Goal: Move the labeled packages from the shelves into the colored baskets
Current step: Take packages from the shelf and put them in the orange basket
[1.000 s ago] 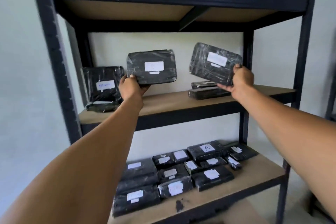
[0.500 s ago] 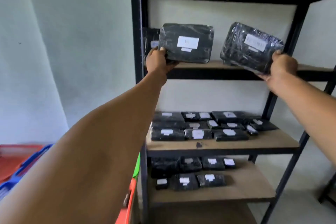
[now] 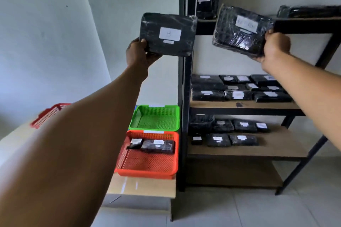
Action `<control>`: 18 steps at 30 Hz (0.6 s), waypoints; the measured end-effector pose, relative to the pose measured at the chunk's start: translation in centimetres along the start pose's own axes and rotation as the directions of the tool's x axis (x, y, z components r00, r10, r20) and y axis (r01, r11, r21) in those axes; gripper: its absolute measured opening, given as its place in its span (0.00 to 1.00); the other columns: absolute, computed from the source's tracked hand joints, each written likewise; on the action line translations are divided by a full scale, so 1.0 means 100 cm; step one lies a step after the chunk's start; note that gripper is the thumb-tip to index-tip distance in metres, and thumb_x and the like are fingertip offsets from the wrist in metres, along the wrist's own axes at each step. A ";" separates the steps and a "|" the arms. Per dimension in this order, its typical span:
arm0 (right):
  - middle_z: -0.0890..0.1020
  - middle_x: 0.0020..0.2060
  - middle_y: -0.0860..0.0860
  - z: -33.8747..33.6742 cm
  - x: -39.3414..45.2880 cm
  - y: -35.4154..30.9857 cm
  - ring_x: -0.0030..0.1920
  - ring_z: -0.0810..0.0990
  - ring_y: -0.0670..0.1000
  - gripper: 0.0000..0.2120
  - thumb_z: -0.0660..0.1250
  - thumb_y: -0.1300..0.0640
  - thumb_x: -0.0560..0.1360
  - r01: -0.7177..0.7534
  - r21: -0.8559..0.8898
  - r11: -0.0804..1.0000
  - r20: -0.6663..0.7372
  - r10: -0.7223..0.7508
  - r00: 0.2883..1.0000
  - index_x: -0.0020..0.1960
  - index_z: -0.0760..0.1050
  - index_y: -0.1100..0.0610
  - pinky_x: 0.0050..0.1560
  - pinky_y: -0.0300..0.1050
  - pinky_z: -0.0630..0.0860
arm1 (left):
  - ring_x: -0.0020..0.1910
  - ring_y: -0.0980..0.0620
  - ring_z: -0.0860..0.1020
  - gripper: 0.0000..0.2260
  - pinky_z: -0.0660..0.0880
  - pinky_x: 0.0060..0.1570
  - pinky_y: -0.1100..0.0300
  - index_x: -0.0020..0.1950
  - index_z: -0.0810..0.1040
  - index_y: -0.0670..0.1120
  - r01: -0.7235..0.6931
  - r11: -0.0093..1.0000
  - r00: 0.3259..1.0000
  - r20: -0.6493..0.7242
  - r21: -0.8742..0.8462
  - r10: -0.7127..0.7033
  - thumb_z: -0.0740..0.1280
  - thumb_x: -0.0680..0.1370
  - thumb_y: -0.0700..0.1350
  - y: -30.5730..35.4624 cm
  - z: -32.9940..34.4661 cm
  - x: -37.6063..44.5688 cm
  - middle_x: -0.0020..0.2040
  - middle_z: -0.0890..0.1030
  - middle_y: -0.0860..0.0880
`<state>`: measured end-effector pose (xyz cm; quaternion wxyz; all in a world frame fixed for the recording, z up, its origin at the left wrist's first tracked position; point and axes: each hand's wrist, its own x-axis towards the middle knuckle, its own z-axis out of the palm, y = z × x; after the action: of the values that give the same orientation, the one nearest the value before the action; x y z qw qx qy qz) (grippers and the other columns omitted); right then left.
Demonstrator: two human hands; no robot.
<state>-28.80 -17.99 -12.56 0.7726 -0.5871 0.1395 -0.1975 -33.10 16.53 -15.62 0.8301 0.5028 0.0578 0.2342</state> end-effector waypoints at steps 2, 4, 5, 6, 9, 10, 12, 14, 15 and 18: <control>0.84 0.51 0.51 0.019 -0.018 0.027 0.48 0.84 0.53 0.06 0.64 0.51 0.81 -0.018 -0.033 0.999 0.029 0.019 0.999 0.50 0.79 0.50 0.41 0.58 0.84 | 0.49 0.34 0.84 0.12 0.83 0.45 0.41 0.59 0.79 0.37 0.034 0.999 0.999 -0.029 0.015 -0.033 0.59 0.81 0.36 -0.008 -0.043 0.006 0.51 0.82 0.36; 0.84 0.51 0.52 0.038 -0.040 0.059 0.48 0.84 0.54 0.08 0.64 0.50 0.81 -0.047 -0.091 0.995 0.029 0.050 0.998 0.49 0.80 0.52 0.45 0.60 0.83 | 0.49 0.34 0.83 0.11 0.83 0.45 0.42 0.58 0.79 0.37 0.075 0.996 0.996 -0.060 0.046 -0.072 0.59 0.81 0.36 -0.018 -0.089 0.012 0.48 0.81 0.37; 0.84 0.51 0.53 0.046 -0.047 0.077 0.48 0.84 0.55 0.08 0.64 0.50 0.81 -0.063 -0.111 0.992 0.020 0.065 0.998 0.49 0.80 0.52 0.46 0.60 0.83 | 0.49 0.35 0.83 0.11 0.83 0.44 0.43 0.59 0.79 0.37 0.099 0.993 0.993 -0.072 0.069 -0.094 0.59 0.81 0.36 -0.024 -0.112 0.015 0.46 0.81 0.38; 0.84 0.51 0.54 0.051 -0.057 0.094 0.48 0.84 0.55 0.08 0.63 0.50 0.81 -0.090 -0.131 0.987 0.018 0.093 0.995 0.49 0.79 0.53 0.46 0.59 0.83 | 0.49 0.35 0.83 0.12 0.83 0.43 0.44 0.60 0.79 0.36 0.121 0.988 0.990 -0.082 0.096 -0.113 0.59 0.81 0.36 -0.033 -0.132 0.017 0.46 0.81 0.38; 0.83 0.52 0.53 0.070 -0.083 0.147 0.50 0.84 0.56 0.09 0.64 0.49 0.81 -0.195 -0.152 0.969 0.001 0.197 0.980 0.54 0.78 0.54 0.41 0.57 0.84 | 0.51 0.35 0.83 0.14 0.83 0.43 0.44 0.62 0.78 0.37 0.209 0.962 0.975 -0.115 0.173 -0.191 0.58 0.81 0.36 -0.058 -0.192 0.020 0.49 0.82 0.38; 0.83 0.52 0.54 0.074 -0.094 0.162 0.50 0.84 0.57 0.10 0.64 0.49 0.81 -0.232 -0.163 0.959 -0.006 0.234 0.972 0.56 0.77 0.54 0.42 0.57 0.83 | 0.53 0.35 0.83 0.14 0.83 0.44 0.44 0.63 0.78 0.38 0.241 0.948 0.968 -0.125 0.207 -0.219 0.58 0.80 0.36 -0.067 -0.210 0.018 0.51 0.83 0.37; 0.81 0.53 0.55 0.076 -0.110 0.195 0.50 0.82 0.58 0.08 0.64 0.51 0.82 -0.288 -0.199 0.937 -0.032 0.287 0.957 0.56 0.75 0.54 0.45 0.60 0.83 | 0.53 0.36 0.83 0.14 0.84 0.41 0.45 0.63 0.78 0.40 0.293 0.910 0.955 -0.138 0.294 -0.263 0.59 0.80 0.36 -0.086 -0.238 0.011 0.55 0.82 0.36; 0.79 0.52 0.55 0.076 -0.126 0.227 0.49 0.81 0.58 0.07 0.63 0.51 0.82 -0.344 -0.241 0.908 -0.063 0.339 0.939 0.53 0.74 0.55 0.45 0.60 0.81 | 0.51 0.39 0.83 0.12 0.84 0.38 0.49 0.62 0.78 0.41 0.324 0.866 0.946 -0.156 0.381 -0.285 0.61 0.81 0.37 -0.102 -0.259 -0.001 0.54 0.82 0.38; 0.79 0.51 0.55 0.074 -0.134 0.242 0.48 0.81 0.58 0.07 0.63 0.51 0.82 -0.360 -0.280 0.890 -0.073 0.355 0.932 0.50 0.74 0.55 0.45 0.59 0.81 | 0.48 0.41 0.83 0.11 0.83 0.36 0.51 0.60 0.78 0.42 0.339 0.848 0.941 -0.163 0.406 -0.298 0.61 0.81 0.37 -0.111 -0.268 -0.008 0.52 0.82 0.40; 0.79 0.48 0.56 0.070 -0.150 0.282 0.47 0.81 0.59 0.11 0.62 0.52 0.82 -0.402 -0.357 0.843 -0.117 0.386 0.915 0.42 0.73 0.53 0.49 0.62 0.82 | 0.45 0.43 0.82 0.09 0.82 0.34 0.53 0.58 0.76 0.46 0.405 0.789 0.914 -0.203 0.462 -0.350 0.60 0.81 0.37 -0.137 -0.291 -0.026 0.49 0.81 0.42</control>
<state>-34.97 1.58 -38.07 0.6677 -0.6777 0.3077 -0.0163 -40.49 33.55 -42.00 0.6988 0.6632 0.2594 0.0674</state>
